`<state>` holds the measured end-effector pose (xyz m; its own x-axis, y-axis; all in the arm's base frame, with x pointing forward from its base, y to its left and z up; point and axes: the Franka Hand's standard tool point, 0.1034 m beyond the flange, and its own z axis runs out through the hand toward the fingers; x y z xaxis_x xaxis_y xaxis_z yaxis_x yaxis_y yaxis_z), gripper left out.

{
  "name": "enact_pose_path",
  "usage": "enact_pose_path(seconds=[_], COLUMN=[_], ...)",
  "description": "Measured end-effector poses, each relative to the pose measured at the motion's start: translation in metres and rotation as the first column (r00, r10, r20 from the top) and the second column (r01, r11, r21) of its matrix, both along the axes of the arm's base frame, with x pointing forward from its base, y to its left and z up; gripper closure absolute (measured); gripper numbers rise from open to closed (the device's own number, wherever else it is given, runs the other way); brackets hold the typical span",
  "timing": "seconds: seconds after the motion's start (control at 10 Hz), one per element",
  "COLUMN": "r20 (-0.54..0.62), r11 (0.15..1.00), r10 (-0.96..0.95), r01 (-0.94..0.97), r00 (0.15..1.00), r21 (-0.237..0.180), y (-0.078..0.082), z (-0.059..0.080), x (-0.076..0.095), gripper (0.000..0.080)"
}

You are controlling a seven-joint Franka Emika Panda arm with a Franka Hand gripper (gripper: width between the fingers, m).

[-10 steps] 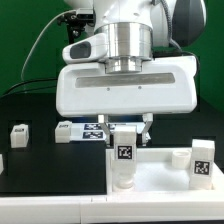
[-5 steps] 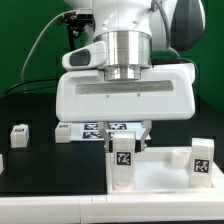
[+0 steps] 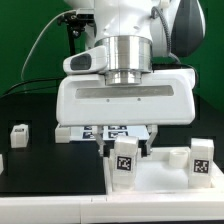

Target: Assemble square table

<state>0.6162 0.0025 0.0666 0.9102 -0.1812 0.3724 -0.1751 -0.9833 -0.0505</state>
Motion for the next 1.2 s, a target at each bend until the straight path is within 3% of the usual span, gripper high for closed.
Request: enact_pose_path(seconds=[0.1,0.2,0.3,0.4,0.7,0.9,1.2], r20=[-0.029,-0.034,-0.091,-0.193,-0.414,-0.415,-0.420], r11=[1.000,1.000,0.999,0.997,0.989,0.989,0.984], r10=[0.001,-0.001,-0.002,-0.004,-0.005,-0.018,-0.066], r01=[-0.001,0.001,0.006,0.019,0.064,0.078,0.129], r00=[1.000,0.999,0.996,0.981,0.910,0.910,0.905], r21=[0.011,0.016,0.038,0.076,0.130,0.128,0.124], y=[0.001,-0.001,-0.001,-0.001,-0.008,-0.007,-0.009], z=[0.000,0.007,0.011,0.017,0.019,0.016,0.016], x=[-0.001,0.004,0.008,0.015,0.032,0.033,0.033], gripper=[0.0215,0.0215,0.0163,0.0154,0.0151,0.0151,0.0515])
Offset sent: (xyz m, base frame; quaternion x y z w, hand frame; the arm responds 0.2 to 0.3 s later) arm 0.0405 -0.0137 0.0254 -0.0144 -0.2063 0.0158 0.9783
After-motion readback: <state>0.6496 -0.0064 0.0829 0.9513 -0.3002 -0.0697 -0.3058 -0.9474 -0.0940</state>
